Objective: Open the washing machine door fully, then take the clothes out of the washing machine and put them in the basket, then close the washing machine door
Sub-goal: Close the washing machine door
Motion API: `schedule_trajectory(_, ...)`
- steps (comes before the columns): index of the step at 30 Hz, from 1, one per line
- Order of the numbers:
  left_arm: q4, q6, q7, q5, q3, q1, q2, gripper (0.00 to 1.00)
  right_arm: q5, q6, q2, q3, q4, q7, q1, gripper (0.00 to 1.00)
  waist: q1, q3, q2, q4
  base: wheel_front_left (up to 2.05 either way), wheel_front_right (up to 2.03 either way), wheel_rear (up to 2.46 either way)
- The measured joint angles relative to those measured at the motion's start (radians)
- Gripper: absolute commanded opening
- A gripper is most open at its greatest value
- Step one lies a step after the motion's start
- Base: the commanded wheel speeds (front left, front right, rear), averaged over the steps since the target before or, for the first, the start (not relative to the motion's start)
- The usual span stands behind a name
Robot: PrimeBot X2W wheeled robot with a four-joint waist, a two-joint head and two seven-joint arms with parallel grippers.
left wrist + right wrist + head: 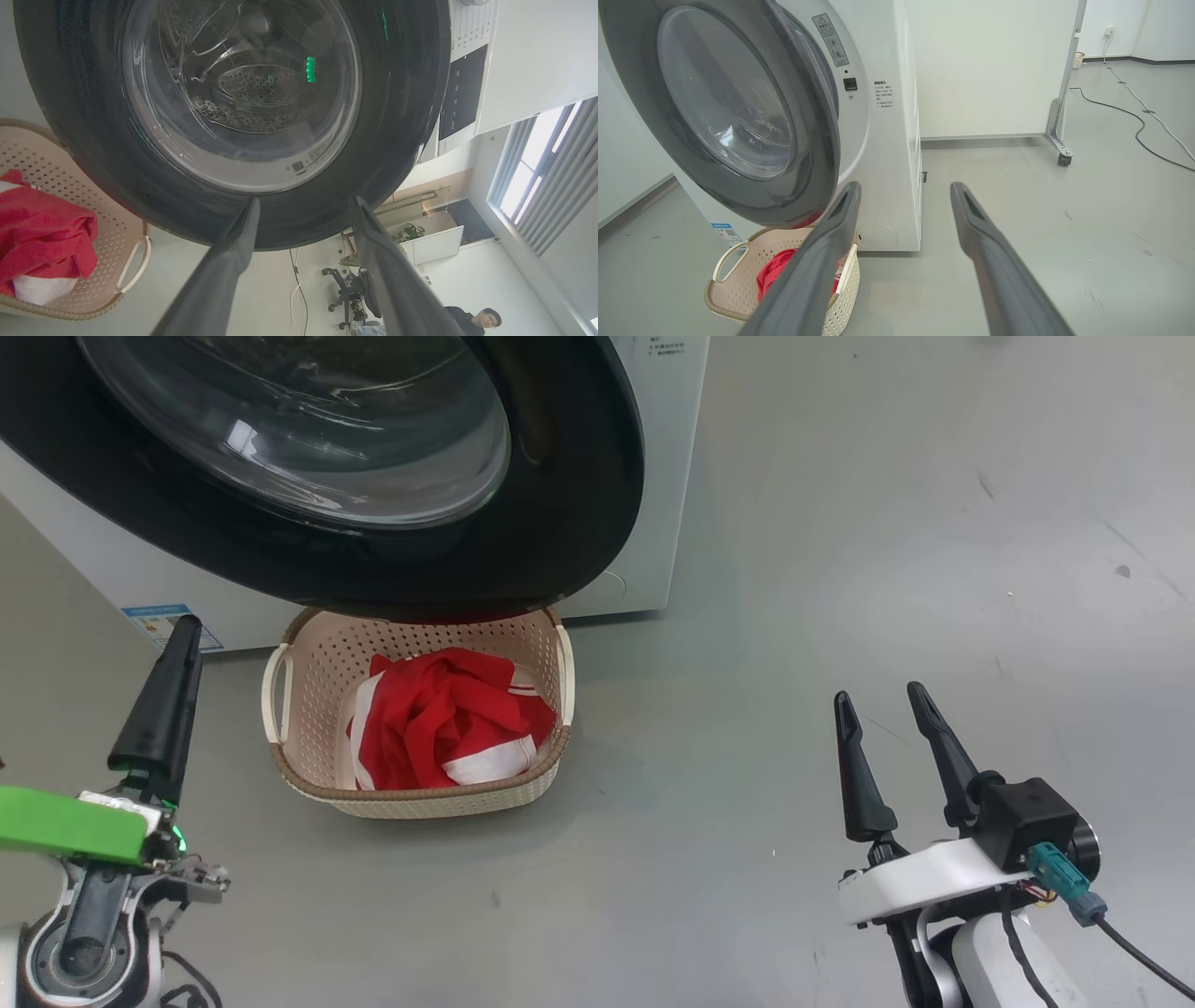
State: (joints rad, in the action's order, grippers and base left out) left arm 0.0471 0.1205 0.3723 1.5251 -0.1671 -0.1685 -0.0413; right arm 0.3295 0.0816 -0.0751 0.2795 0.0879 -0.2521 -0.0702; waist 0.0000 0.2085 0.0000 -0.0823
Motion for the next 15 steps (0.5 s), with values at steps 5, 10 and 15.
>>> schedule_trajectory(5, 0.113, 0.000, -0.072, -0.230, 0.062, 0.019, -0.028, 1.00, -0.008, -0.001, -0.002, -0.001, 0.006, 0.000, 0.014, 1.00, 0.0000, -0.035, 0.0000, 0.024, 0.00, 0.00, 0.00)
schedule_trajectory(10, 0.186, 0.000, -0.163, -0.440, 0.122, 0.053, -0.076, 1.00, -0.015, -0.001, -0.011, -0.015, 0.009, 0.000, 0.028, 1.00, 0.0000, -0.070, 0.0000, 0.039, 0.00, 0.00, 0.00)
schedule_trajectory(15, 0.195, 0.000, -0.249, -0.664, 0.158, 0.123, -0.137, 1.00, -0.017, -0.001, -0.017, -0.016, 0.009, 0.000, 0.048, 1.00, 0.0000, -0.101, 0.0000, 0.049, 0.00, 0.00, 0.00)
